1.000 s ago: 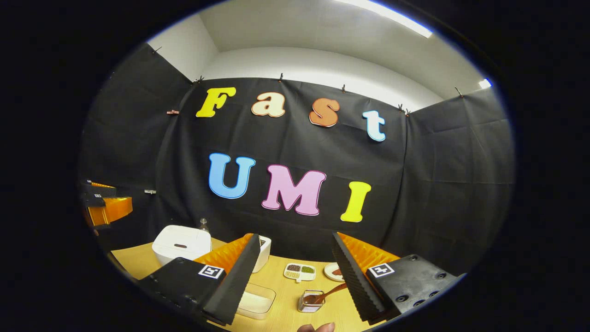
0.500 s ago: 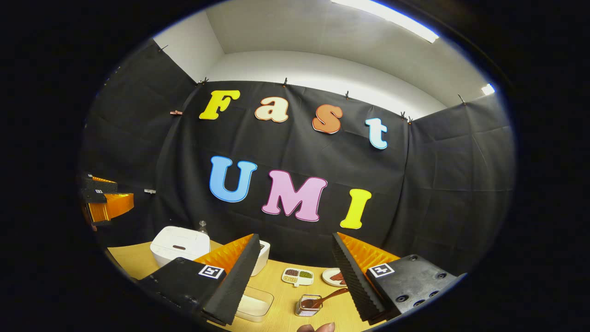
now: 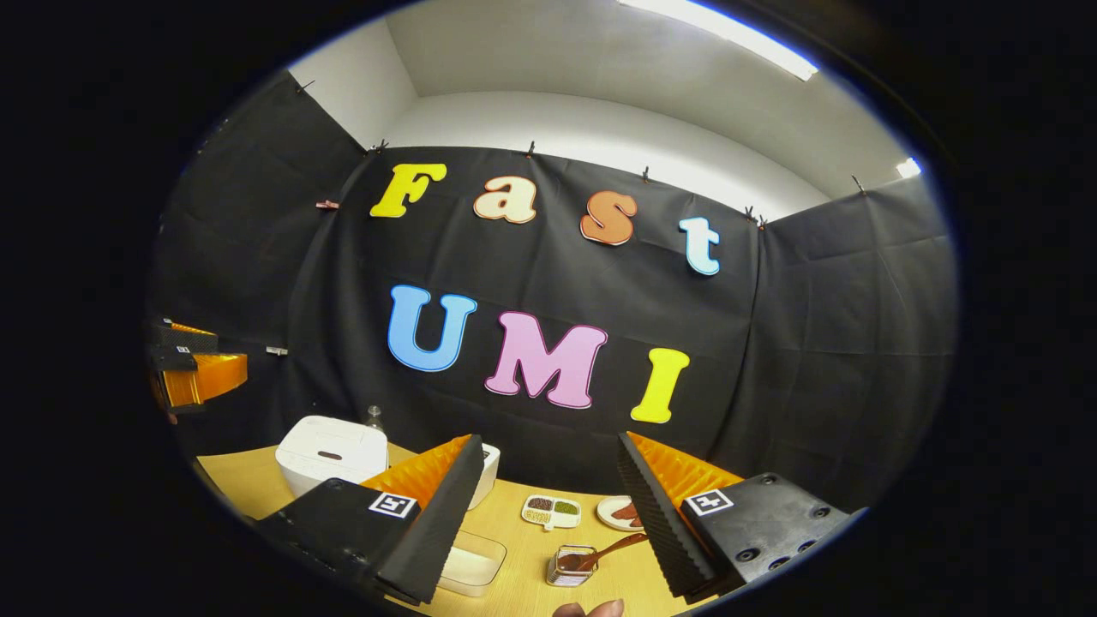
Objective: Close the left gripper, press the button to open the rice cooker; take a wooden spoon from the chopstick holder with the right hand, scoop a spoonful of rice and pour it into the rice cooker, then put the wooden spoon back into the chopstick holder.
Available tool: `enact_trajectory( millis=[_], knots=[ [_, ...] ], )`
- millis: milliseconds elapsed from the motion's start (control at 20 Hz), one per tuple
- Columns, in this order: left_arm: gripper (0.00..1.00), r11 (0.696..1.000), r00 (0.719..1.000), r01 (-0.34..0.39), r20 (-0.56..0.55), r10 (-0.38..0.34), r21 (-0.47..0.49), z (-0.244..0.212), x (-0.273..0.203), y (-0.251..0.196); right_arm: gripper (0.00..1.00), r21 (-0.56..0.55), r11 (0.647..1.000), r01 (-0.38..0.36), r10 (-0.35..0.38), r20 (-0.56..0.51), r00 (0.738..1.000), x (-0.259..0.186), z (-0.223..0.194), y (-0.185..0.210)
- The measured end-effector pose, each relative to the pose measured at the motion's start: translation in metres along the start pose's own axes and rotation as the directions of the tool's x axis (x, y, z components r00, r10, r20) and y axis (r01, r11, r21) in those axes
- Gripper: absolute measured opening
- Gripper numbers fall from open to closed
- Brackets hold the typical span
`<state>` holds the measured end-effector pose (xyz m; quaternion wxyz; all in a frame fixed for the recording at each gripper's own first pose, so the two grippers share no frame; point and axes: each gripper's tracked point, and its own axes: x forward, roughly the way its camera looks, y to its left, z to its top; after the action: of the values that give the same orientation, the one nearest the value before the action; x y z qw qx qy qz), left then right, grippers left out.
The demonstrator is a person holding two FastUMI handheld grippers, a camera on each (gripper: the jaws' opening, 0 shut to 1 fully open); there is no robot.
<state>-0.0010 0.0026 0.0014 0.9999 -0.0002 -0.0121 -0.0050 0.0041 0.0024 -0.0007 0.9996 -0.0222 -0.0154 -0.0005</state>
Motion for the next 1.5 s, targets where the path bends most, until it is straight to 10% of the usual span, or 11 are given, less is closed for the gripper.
enact_trajectory(
  millis=[150,300,750,1500],
  knots=[
    [0.84,0.999,1.000,0.021,0.014,-0.020,-0.029,0.007,0.000,0.010,0.97,-0.003,1.000,0.012,-0.012,-0.011,1.000,0.001,-0.004,-0.004],
    [0.10,0.996,0.997,0.081,0.016,-0.080,-0.045,0.008,0.012,-0.002,0.97,-0.008,1.000,0.023,-0.023,-0.020,1.000,0.000,-0.007,-0.007],
    [0.07,0.945,0.922,0.123,-0.318,-0.221,-0.303,-0.104,0.105,0.043,0.97,-0.041,0.993,0.106,-0.108,-0.033,0.994,-0.014,-0.013,-0.048],
    [0.07,0.964,0.734,0.218,-0.625,-0.266,-0.154,-0.225,0.250,0.064,0.98,-0.061,0.967,0.249,-0.255,-0.122,0.959,-0.022,-0.052,-0.101]
  ],
)
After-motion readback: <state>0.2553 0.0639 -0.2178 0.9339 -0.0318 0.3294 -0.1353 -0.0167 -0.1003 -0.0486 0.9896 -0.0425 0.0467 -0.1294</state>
